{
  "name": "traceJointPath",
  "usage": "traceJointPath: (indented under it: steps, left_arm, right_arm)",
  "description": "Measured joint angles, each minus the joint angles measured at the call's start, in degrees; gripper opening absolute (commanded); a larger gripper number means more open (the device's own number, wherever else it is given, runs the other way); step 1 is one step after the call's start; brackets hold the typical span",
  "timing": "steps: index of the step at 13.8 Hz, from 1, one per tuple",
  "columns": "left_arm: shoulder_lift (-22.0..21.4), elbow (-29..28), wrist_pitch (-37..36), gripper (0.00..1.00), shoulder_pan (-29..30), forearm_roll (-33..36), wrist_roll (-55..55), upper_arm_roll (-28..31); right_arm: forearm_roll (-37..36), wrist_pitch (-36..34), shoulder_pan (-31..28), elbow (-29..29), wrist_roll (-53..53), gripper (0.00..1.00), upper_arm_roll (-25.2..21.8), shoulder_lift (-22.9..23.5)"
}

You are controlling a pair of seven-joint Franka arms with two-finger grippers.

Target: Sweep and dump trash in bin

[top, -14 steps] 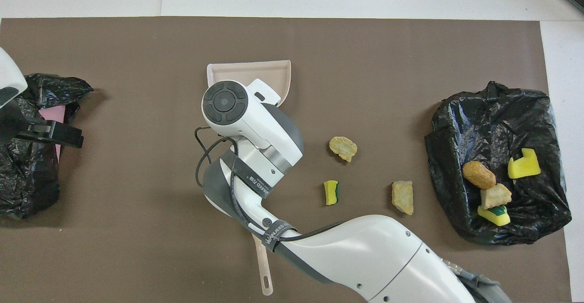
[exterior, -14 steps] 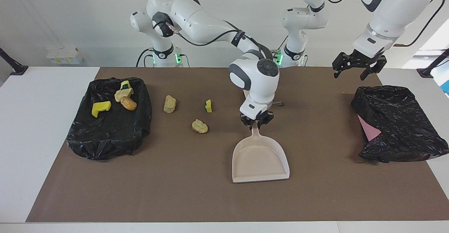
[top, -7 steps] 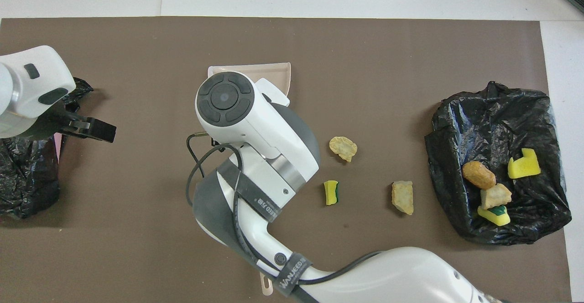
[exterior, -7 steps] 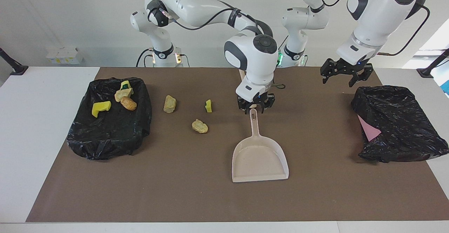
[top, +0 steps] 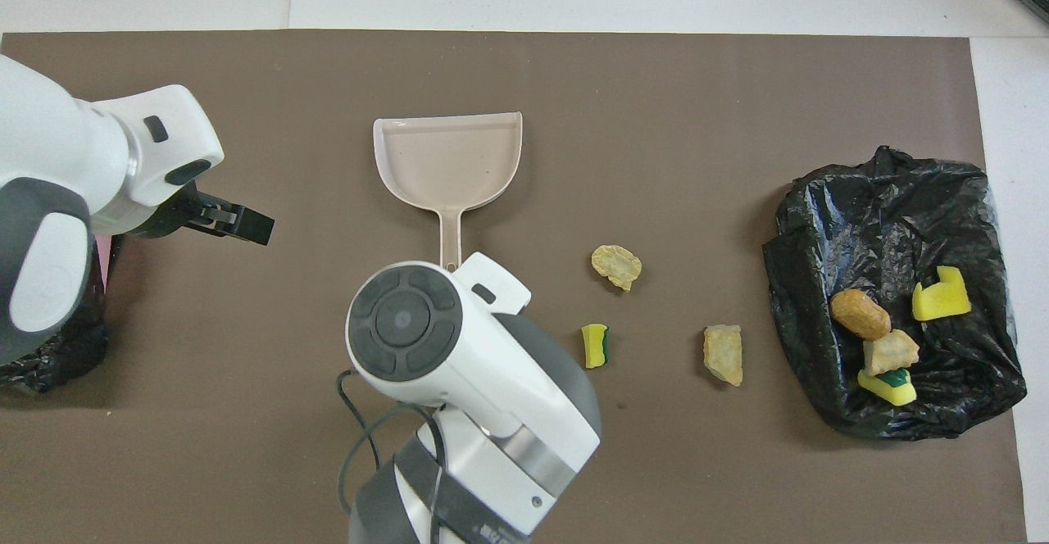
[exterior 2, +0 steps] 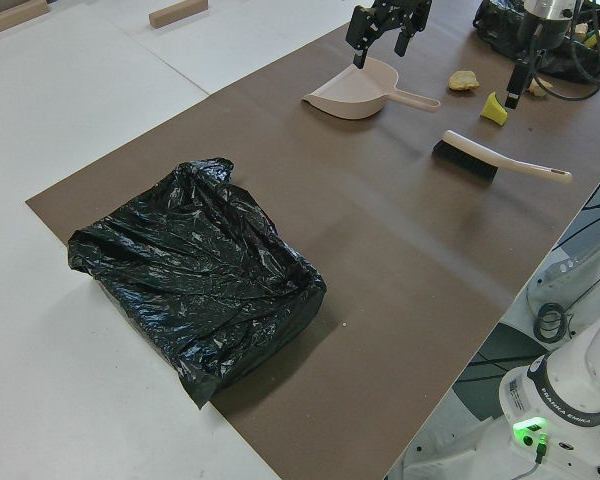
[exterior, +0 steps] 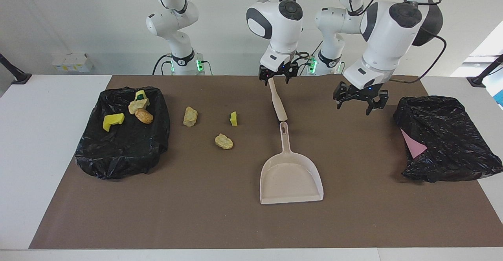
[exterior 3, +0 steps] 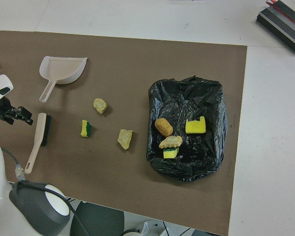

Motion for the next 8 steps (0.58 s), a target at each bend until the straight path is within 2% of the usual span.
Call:
traceJointPath:
  steps: [2, 4, 8]
  left_arm:
    - [2.28, -0.03, 2.03, 1.0, -2.18, 0.0, -2.05, -0.03]
    - [4.7, -0.07, 4.92, 1.0, -3.95, -0.03, -3.17, -0.05]
    - [10.43, -0.11, 11.56, 1.0, -8.85, -0.04, -10.16, -0.14]
  right_arm:
    - [2.52, 6.59, 1.49, -9.65, 0.0, 1.0, 0.0, -4.4]
    - [3.3, 12.72, 4.18, -16.89, 0.02, 1.0, -0.02, -6.77]
    - [3.66, 21.68, 7.71, -23.63, 0.88, 1.0, -0.04, -6.48]
